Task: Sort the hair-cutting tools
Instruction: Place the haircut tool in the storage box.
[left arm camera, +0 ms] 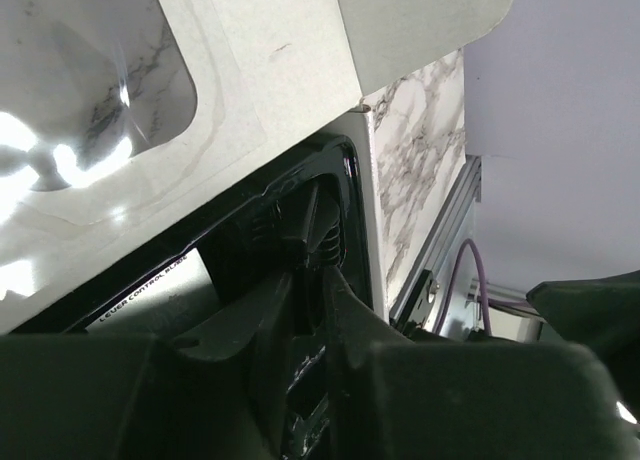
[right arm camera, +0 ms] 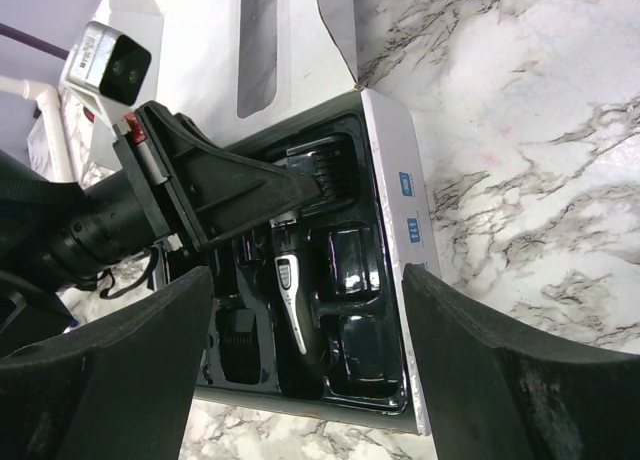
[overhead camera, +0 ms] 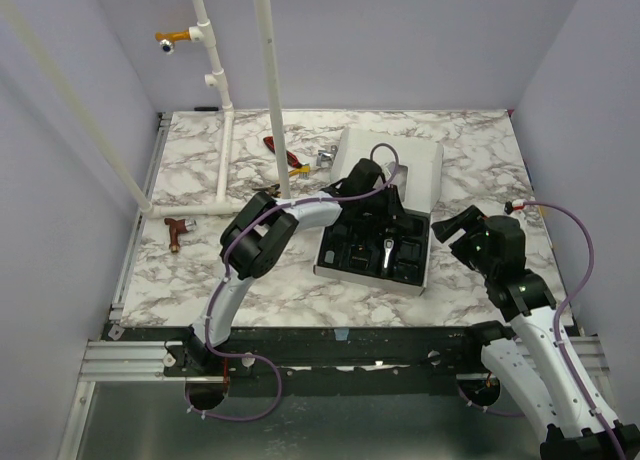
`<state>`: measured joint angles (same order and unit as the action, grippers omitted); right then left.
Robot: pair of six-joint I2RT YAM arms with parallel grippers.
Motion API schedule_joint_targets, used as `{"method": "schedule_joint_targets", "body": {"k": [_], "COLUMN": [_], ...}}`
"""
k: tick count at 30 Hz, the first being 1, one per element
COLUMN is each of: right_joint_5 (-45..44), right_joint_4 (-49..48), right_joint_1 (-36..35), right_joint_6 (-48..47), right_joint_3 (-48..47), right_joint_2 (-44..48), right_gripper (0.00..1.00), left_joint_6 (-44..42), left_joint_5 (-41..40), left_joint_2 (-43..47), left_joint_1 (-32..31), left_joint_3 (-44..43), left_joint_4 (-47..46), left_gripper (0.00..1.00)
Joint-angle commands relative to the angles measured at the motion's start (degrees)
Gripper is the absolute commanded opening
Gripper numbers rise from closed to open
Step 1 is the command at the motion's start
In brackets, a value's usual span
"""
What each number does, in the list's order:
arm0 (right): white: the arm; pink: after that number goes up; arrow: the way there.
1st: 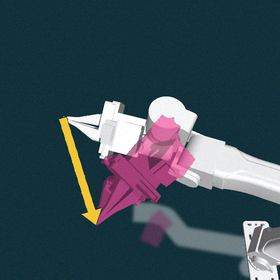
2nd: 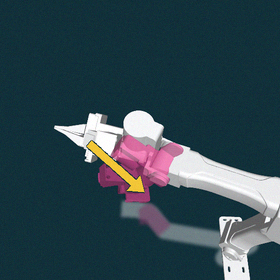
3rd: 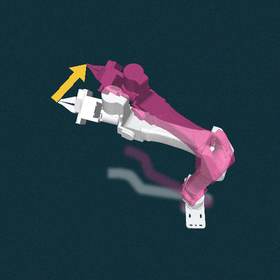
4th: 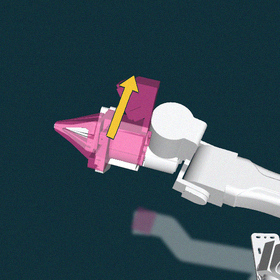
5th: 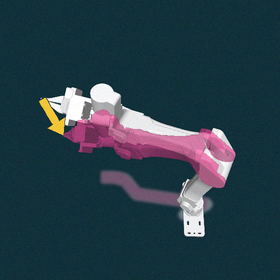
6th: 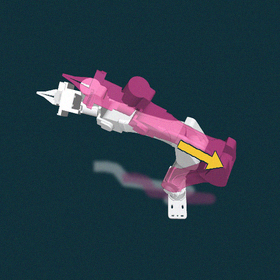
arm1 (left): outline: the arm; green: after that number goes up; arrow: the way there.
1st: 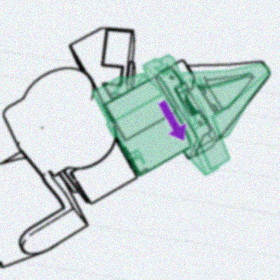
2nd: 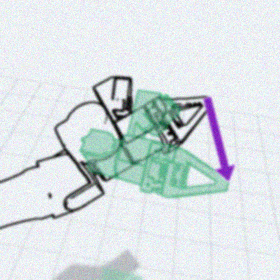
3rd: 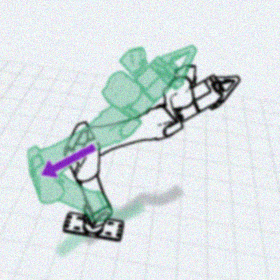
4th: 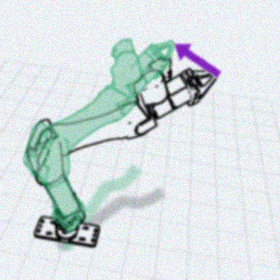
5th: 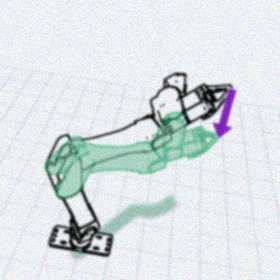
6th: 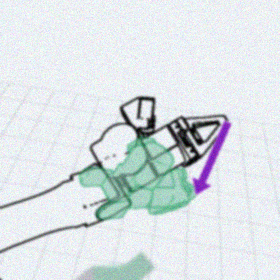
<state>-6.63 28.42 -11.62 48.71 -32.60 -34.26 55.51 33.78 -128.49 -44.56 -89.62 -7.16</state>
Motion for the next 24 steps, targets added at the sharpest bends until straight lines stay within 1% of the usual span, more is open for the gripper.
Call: {"method": "schedule_joint_targets", "body": {"k": [1, 6, 8, 14, 19, 22, 23, 24], "right_joint_5": [1.0, 1.6, 1.7, 1.6, 1.6, 4.9, 6.1, 9.4], "right_joint_4": [0.6, 0.6, 0.7, 0.8, -0.3, -3.7, -5.3, -7.5], "right_joint_1": [-0.1, -0.1, 0.0, -0.1, -0.1, -0.1, 0.0, 0.0], "right_joint_6": [0.8, 0.9, 0.8, 0.5, 0.1, -1.8, -2.6, -3.5], "right_joint_3": [1.0, 0.8, 0.8, 0.9, 1.6, 2.6, 3.1, 3.8], "right_joint_2": [0.7, 0.7, 0.7, 0.8, 0.5, 0.1, -0.1, -0.3], "right_gripper": [0.79, 0.79, 0.79, 0.79, 0.79, 0.72, 0.69, 0.63], "left_joint_6": [-1.8, -2.8, -3.0, -4.5, -7.2, -8.5, -9.0, -9.6], "left_joint_5": [-1.1, -2.0, -2.4, -4.1, -8.3, -13.3, -15.0, -17.0], "left_joint_2": [-0.6, 1.0, 2.2, 8.0, 14.5, 20.2, 22.7, 24.9], "left_joint_1": [-0.9, -0.8, -0.7, -0.3, -0.1, -0.1, -0.1, -0.2], "left_joint_3": [-0.5, 1.1, 2.2, 5.1, 8.1, 12.2, 13.9, 15.9], "left_joint_4": [1.9, 2.2, 2.0, 3.2, 7.1, 9.8, 10.4, 11.1], "left_gripper": [0.24, 0.43, 0.47, 0.54, 0.58, 0.58, 0.58, 0.58]}}
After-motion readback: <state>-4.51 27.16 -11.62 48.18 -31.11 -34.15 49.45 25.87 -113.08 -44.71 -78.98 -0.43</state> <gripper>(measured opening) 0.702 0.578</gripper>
